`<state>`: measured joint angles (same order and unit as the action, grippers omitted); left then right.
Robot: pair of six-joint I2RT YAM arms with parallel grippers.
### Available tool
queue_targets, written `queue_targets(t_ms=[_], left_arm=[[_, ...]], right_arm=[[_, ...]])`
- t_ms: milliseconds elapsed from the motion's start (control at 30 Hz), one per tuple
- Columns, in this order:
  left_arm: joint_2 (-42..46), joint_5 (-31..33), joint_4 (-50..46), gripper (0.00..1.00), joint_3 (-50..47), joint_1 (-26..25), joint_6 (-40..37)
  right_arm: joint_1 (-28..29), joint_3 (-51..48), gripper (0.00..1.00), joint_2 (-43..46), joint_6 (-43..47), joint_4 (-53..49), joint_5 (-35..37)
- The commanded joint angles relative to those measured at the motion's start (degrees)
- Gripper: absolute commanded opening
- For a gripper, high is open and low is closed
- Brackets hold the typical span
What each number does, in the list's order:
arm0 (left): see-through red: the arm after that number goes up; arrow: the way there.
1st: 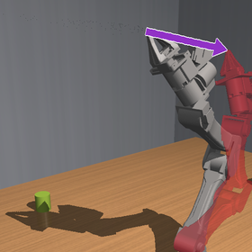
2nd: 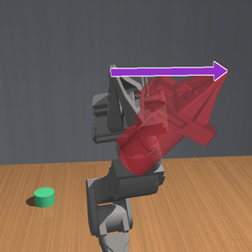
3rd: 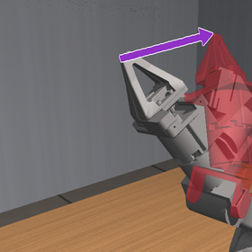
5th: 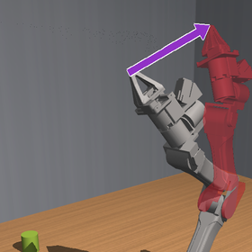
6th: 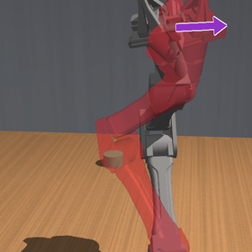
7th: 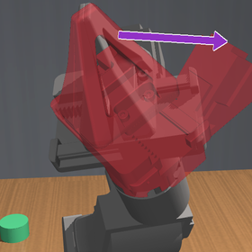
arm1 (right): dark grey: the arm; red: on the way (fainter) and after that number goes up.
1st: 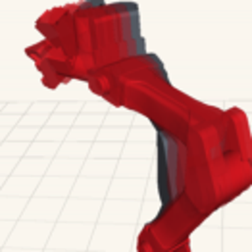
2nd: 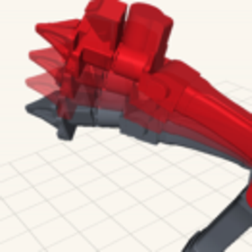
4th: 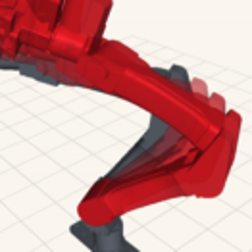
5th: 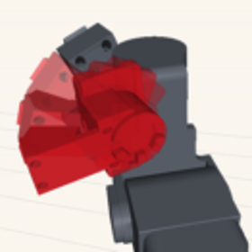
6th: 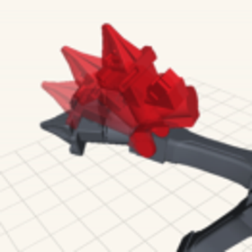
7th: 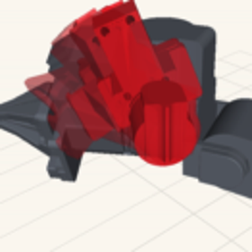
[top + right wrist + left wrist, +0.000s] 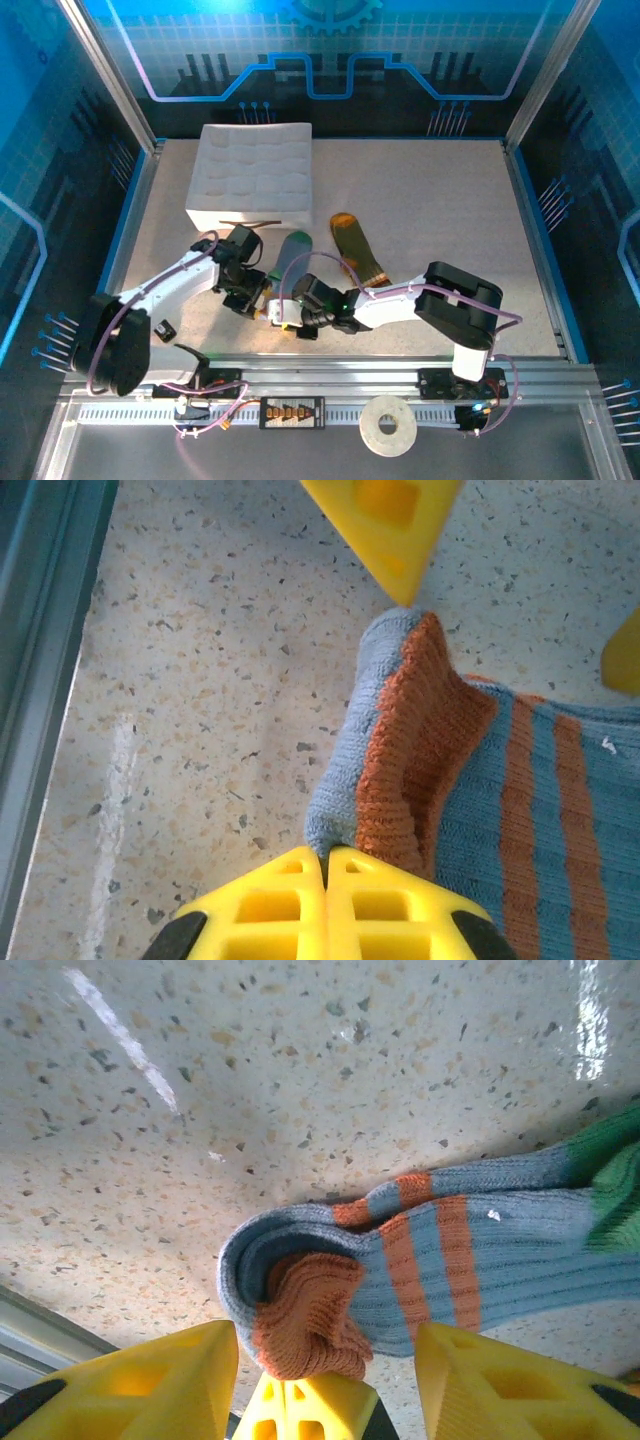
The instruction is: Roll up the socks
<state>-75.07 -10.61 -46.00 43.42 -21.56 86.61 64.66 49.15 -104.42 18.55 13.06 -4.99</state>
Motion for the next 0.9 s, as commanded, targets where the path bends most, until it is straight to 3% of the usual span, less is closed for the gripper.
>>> queue_targets(t_ms=[0, 300, 567, 867], left_arm=[[4.38, 2.17, -2.21, 0.48, -2.09, 0.52, -0.58], [12.53, -0.93, 3.81, 0.34, -7.90, -1.53, -4.17], [15.41, 0.33, 15.34, 0.28, -13.33, -4.84, -3.84], [15.45, 1.72, 15.02, 0.26, -14.21, -6.06, -4.14]], right_arm=[[-1.91, -0.51, 0.00, -4.68, -6.04, -12.12, -7.61], [-7.67, 2.68, 0.00, -7.45, -13.12, -13.37, -16.05], [-11.60, 4.57, 0.00, -9.71, -17.85, -14.30, -22.72], [-15.35, 6.88, 0.00, -11.98, -22.62, -15.49, -27.59]])
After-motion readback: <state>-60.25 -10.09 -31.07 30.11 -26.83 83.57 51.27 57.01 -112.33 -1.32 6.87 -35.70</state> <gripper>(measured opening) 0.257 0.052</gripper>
